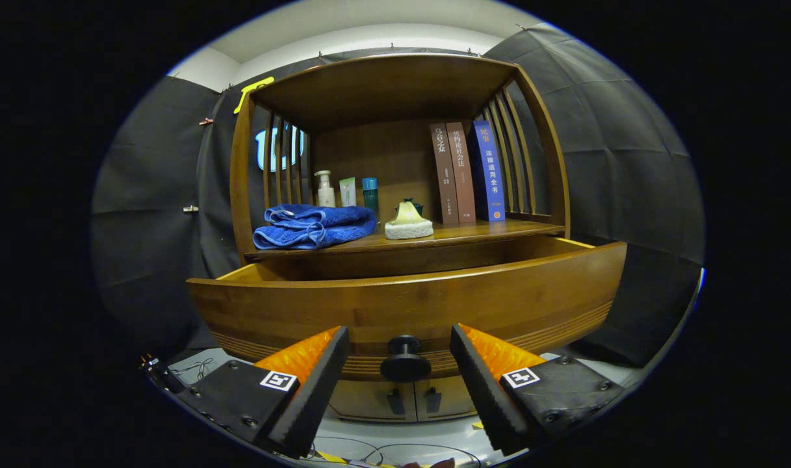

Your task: Pull open the drawer, take out the items inside it, and place them on the countertop above the cabinet.

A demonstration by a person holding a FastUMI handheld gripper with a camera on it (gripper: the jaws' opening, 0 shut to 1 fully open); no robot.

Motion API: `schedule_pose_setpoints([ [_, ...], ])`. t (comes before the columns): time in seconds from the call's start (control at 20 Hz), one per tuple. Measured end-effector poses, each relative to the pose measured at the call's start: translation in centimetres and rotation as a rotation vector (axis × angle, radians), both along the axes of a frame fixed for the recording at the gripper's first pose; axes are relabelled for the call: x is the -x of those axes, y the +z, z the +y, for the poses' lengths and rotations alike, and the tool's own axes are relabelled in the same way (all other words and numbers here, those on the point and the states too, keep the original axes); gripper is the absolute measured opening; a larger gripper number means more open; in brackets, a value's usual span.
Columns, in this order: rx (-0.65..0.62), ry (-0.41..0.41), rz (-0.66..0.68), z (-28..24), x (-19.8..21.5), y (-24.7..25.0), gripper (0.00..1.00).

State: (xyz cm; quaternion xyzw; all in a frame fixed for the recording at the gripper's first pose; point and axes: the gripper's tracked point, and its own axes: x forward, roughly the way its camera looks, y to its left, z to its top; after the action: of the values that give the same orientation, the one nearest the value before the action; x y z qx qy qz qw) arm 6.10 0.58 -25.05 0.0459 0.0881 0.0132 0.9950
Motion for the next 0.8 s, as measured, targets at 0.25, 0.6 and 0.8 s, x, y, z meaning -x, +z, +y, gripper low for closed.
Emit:
schedule_pose_setpoints([
  [0.25,0.057,-0.031,-0.01,0.1,-1.4,-0.7,0.99],
  [0.6,0.072,-0.03,-0.001,0.1,-3.9,-0.9,0.99],
  [0.8,0.07,-0.038,0.003,0.3,-6.1,-1.1,0.99],
])
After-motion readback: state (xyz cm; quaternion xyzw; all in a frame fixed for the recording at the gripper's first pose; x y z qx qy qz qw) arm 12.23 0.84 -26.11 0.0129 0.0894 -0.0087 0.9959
